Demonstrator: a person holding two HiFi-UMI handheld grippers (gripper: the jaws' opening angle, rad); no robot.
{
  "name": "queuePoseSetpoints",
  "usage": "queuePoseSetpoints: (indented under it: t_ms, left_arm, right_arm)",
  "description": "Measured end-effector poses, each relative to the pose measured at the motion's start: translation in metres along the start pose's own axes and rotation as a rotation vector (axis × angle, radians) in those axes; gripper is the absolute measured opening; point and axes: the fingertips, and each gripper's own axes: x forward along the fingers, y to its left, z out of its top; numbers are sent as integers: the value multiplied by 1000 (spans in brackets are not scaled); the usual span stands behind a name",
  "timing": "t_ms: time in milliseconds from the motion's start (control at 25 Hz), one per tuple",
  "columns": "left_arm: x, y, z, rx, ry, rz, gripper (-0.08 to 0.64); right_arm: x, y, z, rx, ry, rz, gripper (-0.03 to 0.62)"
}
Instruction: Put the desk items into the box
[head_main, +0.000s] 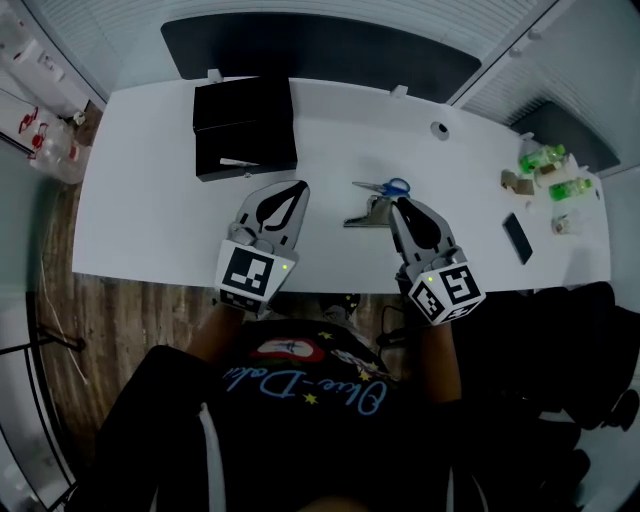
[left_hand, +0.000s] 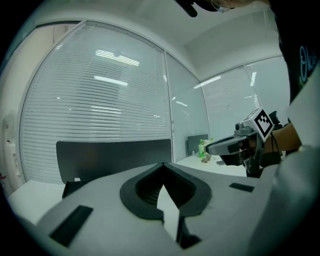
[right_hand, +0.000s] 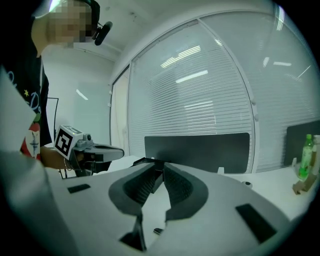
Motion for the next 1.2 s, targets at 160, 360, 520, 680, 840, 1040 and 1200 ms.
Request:
queuePoseSetpoints:
  t_ms: [160, 360, 520, 680, 840, 1040, 1200]
  left_arm:
    - [5, -8, 3, 2, 0, 40, 8]
    - [16, -15, 3, 2, 22, 79, 8]
    - [27, -25, 8, 14, 24, 92, 8]
    - [35, -31, 9, 16, 32, 110, 8]
    - [42, -36, 8, -1, 41, 127, 8]
    - [51, -44, 9, 1, 41, 152, 8]
    - [56, -52, 6, -4, 47, 177, 8]
  right_arm:
    - [-2, -15, -1, 3, -8, 42, 67]
    - [-4, -30, 1, 13, -21, 81, 84]
    - [-7, -43, -3, 34, -31, 115, 94]
    - [-9, -50, -6, 33, -28, 160, 94]
    - [-9, -56, -8, 37, -28, 201, 95]
    - [-10, -63, -18, 38, -1, 260, 101]
    - [-11, -69, -25, 27, 2, 294, 106]
